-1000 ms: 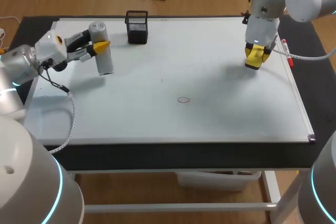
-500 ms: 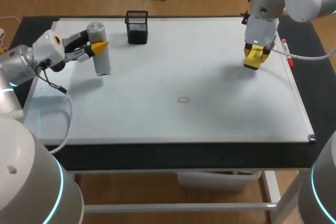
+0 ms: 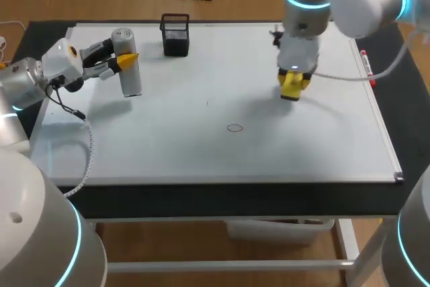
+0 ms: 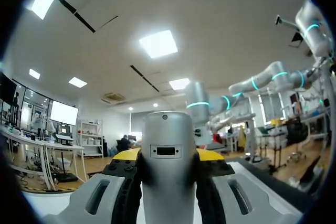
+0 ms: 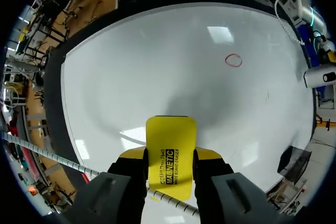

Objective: Pick up the inspection probe, press it on each red-marked spot on the whiteboard one by one, put down the probe, pick up the eraser, and wipe off all the red marks.

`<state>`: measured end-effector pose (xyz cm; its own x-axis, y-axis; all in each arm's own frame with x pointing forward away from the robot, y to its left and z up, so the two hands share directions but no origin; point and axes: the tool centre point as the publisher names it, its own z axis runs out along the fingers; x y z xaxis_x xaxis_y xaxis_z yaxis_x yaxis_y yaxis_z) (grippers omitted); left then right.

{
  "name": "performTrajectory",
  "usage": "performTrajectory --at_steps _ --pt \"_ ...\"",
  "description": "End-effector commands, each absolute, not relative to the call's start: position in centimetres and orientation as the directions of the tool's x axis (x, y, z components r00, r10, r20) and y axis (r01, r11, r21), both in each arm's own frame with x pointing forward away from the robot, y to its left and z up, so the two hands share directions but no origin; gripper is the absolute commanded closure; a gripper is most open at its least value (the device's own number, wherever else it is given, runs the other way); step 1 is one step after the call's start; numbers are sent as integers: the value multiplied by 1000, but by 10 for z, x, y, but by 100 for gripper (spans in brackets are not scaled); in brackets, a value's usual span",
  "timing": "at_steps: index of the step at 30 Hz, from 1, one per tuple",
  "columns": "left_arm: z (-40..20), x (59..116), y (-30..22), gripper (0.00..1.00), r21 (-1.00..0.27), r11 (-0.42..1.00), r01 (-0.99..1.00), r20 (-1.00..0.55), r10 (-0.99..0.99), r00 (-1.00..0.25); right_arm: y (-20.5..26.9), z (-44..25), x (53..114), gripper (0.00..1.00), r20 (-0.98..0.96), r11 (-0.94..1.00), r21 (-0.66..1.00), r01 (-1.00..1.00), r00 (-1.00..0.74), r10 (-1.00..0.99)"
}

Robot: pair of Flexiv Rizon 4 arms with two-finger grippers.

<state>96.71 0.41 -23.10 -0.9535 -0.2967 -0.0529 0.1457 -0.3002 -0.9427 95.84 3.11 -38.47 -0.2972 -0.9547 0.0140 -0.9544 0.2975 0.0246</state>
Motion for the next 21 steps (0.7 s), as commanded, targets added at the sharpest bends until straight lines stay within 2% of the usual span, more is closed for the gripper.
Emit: performTrajectory --at_steps 1,10,21 --pt "-231 967 3 100 -942 -301 148 -54 -299 -953 62 -382 943 100 35 284 -1 -959 -284 -958" --pt "-231 967 3 100 -942 -301 148 -54 -299 -953 133 -383 921 100 73 219 -2 -976 -218 -973" --pt "-231 967 3 100 -942 -301 148 -54 -299 -953 190 -401 904 100 91 132 3 -991 -132 -987"
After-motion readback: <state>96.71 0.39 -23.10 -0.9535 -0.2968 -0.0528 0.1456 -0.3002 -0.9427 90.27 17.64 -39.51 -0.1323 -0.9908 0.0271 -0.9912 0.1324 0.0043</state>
